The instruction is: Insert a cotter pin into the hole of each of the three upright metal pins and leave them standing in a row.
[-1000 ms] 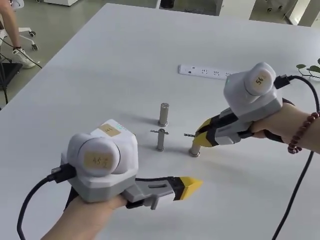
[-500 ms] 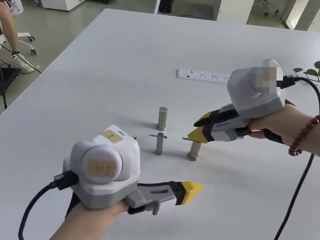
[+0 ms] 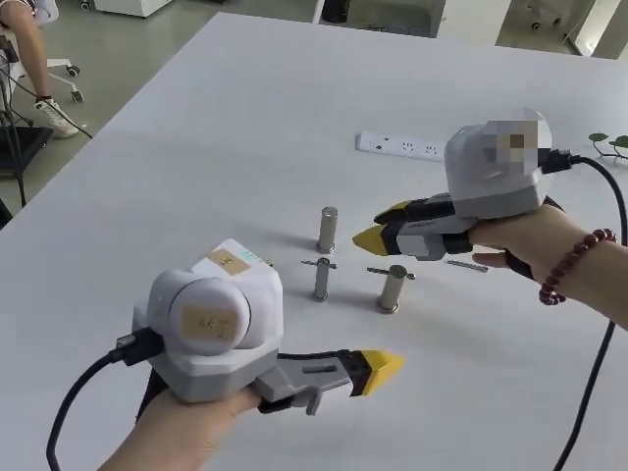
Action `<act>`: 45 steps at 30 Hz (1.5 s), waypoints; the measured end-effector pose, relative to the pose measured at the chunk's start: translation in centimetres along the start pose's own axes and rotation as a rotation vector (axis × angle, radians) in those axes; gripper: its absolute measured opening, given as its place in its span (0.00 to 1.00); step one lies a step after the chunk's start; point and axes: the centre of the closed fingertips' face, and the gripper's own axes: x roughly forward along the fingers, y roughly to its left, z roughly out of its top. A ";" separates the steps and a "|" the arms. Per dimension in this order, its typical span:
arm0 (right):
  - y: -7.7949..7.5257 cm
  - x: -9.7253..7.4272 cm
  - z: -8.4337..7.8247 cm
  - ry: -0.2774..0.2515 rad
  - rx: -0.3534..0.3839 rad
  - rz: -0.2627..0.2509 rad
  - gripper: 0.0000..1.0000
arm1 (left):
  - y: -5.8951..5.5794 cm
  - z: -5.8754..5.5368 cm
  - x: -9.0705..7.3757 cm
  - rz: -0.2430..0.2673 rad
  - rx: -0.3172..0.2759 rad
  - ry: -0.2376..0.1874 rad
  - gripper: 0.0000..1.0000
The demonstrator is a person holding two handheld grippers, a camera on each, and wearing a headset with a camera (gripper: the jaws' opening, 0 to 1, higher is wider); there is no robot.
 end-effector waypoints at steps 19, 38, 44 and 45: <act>-1.8 4.6 0.6 -0.059 0.063 -0.051 0.25 | 1.0 -0.2 -0.1 0.030 -0.005 -0.001 0.97; -2.2 7.0 0.9 -0.032 0.040 -0.076 0.11 | 1.3 -0.1 -0.2 0.036 -0.021 -0.007 0.95; -2.6 7.2 0.7 -0.043 0.032 -0.084 0.09 | 1.4 -0.2 -0.2 0.039 -0.015 0.000 0.95; -2.5 7.2 0.7 -0.043 0.027 -0.083 0.09 | 1.4 -0.2 -0.2 0.039 -0.015 0.003 0.95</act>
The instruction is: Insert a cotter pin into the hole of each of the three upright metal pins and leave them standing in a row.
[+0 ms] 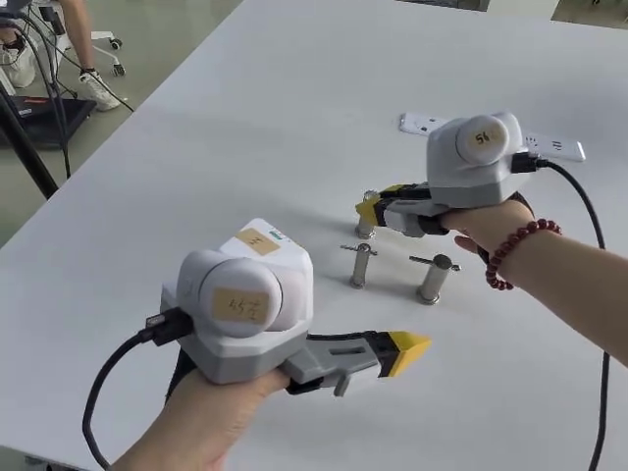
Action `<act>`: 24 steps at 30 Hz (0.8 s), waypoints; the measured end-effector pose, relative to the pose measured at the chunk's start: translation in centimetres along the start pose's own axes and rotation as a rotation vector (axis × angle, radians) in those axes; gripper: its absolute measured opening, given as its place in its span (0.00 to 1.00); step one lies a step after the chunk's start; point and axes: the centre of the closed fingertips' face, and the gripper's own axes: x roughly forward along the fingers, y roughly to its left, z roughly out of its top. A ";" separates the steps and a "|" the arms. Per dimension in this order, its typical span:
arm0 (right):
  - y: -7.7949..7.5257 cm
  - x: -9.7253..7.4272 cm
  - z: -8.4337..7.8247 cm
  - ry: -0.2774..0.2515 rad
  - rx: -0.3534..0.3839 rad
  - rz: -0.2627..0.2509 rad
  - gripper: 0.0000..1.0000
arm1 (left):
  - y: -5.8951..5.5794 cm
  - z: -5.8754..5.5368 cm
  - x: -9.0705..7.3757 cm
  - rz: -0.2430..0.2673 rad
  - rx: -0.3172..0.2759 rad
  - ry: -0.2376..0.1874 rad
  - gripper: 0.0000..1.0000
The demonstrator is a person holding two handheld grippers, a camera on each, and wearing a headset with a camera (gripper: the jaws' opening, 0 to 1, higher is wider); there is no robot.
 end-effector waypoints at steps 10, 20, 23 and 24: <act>0.1 -0.1 0.1 0.011 -0.042 0.000 0.08 | 0.0 -0.1 0.0 0.001 0.000 0.004 0.94; -0.5 -1.2 -0.4 0.031 -0.062 -0.022 0.08 | -0.1 -0.3 0.1 -0.004 0.006 0.017 0.93; -1.0 -1.8 -0.7 0.032 -0.051 -0.031 0.08 | -0.2 -0.3 0.1 -0.007 0.006 0.016 0.93; -1.1 -2.0 -0.7 0.031 -0.047 -0.035 0.08 | -0.2 -0.3 0.1 -0.008 0.007 0.016 0.93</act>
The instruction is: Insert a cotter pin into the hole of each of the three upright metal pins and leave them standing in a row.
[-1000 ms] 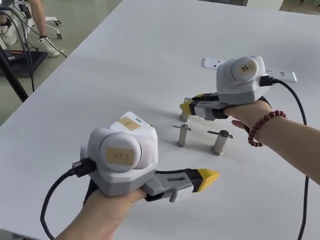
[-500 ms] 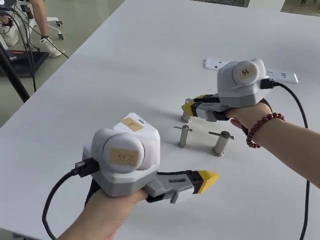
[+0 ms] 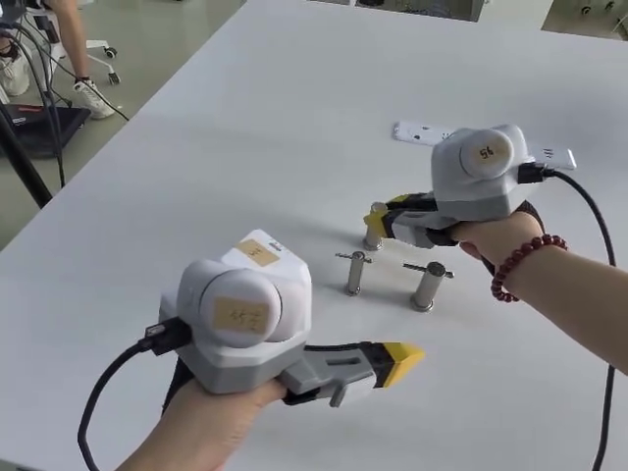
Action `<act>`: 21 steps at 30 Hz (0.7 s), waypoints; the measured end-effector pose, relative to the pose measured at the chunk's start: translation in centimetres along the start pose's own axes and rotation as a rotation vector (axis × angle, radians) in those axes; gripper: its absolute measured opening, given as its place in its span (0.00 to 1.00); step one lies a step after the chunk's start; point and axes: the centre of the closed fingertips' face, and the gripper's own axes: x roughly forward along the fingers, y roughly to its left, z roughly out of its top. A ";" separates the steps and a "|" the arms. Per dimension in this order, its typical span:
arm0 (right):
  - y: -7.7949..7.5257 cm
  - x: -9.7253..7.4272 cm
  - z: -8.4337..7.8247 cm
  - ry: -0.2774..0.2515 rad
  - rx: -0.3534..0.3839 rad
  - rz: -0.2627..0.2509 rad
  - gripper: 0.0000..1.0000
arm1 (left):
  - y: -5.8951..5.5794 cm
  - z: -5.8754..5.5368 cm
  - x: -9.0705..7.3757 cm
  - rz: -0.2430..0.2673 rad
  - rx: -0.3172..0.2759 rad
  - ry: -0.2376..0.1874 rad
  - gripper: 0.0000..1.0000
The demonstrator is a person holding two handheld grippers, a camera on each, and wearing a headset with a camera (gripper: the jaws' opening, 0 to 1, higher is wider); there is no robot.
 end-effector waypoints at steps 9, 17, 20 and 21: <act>-1.6 -2.8 -1.7 0.016 0.021 -0.049 0.08 | -0.4 0.1 0.0 -0.011 0.016 0.000 0.94; -2.7 -5.4 -3.2 0.024 0.050 -0.093 0.08 | -0.5 0.3 -0.1 -0.017 0.025 -0.008 0.94; -3.1 -6.2 -3.7 0.029 0.046 -0.111 0.08 | -0.6 0.4 -0.1 -0.020 0.024 -0.013 0.94; -3.1 -6.5 -3.9 0.028 0.049 -0.113 0.08 | -0.6 0.4 -0.1 -0.021 0.026 -0.013 0.94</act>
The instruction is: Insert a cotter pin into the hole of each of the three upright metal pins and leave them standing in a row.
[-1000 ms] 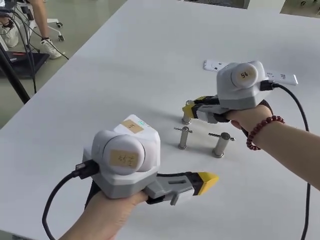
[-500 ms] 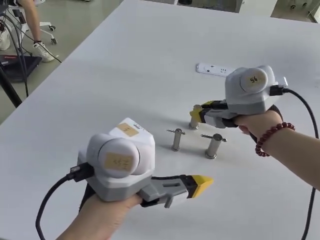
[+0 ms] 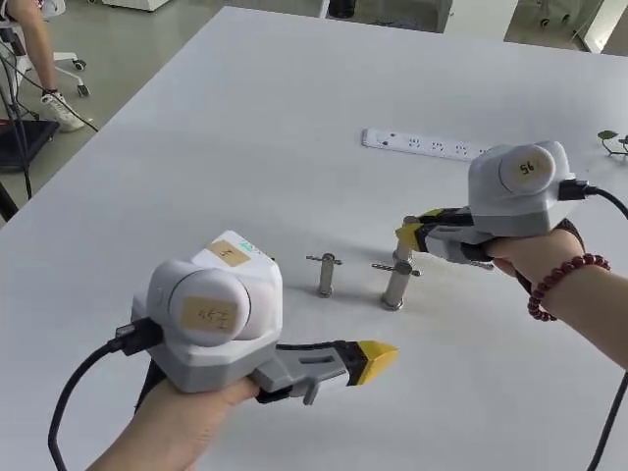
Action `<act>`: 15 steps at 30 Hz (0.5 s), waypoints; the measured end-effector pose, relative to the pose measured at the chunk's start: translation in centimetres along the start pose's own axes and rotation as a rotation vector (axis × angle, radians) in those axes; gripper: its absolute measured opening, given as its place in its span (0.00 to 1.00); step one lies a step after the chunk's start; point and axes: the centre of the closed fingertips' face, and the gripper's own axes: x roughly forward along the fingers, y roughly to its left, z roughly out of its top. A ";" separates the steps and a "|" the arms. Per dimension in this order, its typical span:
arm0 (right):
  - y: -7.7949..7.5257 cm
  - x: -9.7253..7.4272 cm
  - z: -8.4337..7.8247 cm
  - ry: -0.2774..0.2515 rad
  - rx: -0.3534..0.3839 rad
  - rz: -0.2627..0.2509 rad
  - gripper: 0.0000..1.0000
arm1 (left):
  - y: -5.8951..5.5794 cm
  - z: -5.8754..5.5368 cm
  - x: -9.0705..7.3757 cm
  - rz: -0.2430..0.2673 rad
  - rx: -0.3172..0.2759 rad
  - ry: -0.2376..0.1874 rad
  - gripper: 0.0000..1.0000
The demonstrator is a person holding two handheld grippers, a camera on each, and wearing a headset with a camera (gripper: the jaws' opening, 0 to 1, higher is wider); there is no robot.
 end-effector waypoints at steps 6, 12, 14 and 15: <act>0.0 -2.0 -1.3 0.012 -0.001 -0.023 0.08 | -0.2 -0.1 0.1 -0.009 0.005 0.004 0.94; 0.0 -3.9 -3.0 0.026 0.001 -0.032 0.08 | -0.4 0.0 0.1 -0.013 0.007 0.001 0.94; 0.1 -4.4 -3.4 0.029 0.003 -0.032 0.08 | -0.4 0.0 0.1 -0.014 0.007 0.002 0.94; 0.3 -4.7 -3.7 0.032 0.008 -0.033 0.08 | -0.4 0.0 0.1 -0.013 0.009 0.003 0.94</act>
